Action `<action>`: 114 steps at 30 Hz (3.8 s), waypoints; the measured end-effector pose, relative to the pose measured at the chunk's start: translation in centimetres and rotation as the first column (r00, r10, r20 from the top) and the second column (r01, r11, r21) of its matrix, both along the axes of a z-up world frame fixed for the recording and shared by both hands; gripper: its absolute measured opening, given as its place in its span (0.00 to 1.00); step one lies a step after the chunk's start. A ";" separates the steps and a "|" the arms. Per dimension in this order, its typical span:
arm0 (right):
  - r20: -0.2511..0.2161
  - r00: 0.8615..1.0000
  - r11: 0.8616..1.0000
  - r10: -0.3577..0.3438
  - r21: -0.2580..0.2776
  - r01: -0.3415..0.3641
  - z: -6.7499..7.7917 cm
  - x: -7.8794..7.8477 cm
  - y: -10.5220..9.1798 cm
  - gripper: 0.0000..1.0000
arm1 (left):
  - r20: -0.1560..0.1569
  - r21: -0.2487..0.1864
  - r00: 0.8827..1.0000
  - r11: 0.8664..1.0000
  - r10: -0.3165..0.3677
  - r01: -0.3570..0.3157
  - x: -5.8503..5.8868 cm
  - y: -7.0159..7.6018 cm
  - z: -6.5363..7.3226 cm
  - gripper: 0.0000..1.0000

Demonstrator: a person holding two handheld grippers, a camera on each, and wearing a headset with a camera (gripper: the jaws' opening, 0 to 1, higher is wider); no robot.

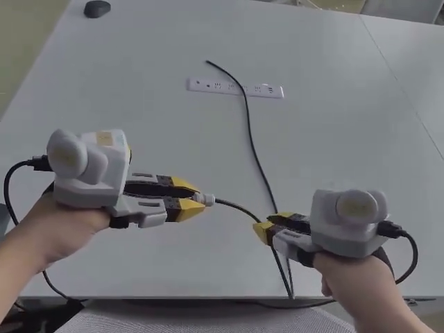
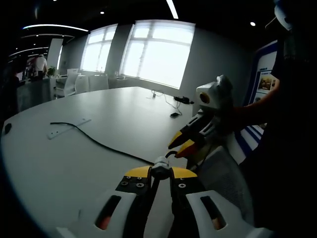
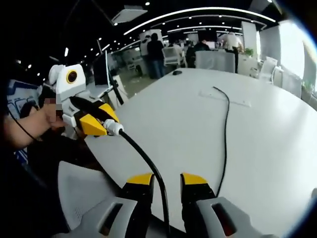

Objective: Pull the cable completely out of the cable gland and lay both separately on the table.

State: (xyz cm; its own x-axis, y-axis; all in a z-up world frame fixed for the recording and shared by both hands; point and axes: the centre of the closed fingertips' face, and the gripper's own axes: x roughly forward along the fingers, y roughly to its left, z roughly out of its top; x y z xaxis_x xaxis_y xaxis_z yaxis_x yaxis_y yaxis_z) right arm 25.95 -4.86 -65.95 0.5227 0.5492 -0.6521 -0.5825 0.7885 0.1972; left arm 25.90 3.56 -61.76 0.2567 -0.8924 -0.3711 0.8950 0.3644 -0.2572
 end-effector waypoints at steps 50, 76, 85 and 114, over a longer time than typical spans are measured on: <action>0.172 0.899 0.878 0.404 -0.350 -0.327 1.6 1.4 3.6 0.00 | 0.039 0.045 0.999 0.999 -0.027 0.025 0.2 -1.5 0.0 0.15; 0.026 0.998 0.993 0.061 -0.105 -0.058 -0.8 2.5 -0.6 0.01 | 0.042 0.050 0.999 0.999 -0.023 0.021 0.4 -2.8 -0.2 0.15; -0.003 1.000 0.991 -0.016 -0.134 0.015 -2.7 2.7 -3.9 0.00 | 0.042 0.038 0.999 0.999 -0.020 0.018 0.3 -2.7 0.1 0.15; 0.078 0.997 0.990 -0.013 -0.140 0.024 -2.4 3.0 -5.0 0.05 | 0.030 0.041 1.000 0.999 -0.008 0.007 -0.1 -2.5 0.3 0.15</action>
State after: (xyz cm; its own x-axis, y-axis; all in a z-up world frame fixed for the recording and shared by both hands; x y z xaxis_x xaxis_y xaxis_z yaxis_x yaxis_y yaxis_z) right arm 28.94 -9.84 -68.31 0.5832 0.4448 -0.6797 -0.5765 0.8162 0.0394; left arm 25.79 1.11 -61.46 0.2618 -0.8786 -0.3995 0.9048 0.3675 -0.2152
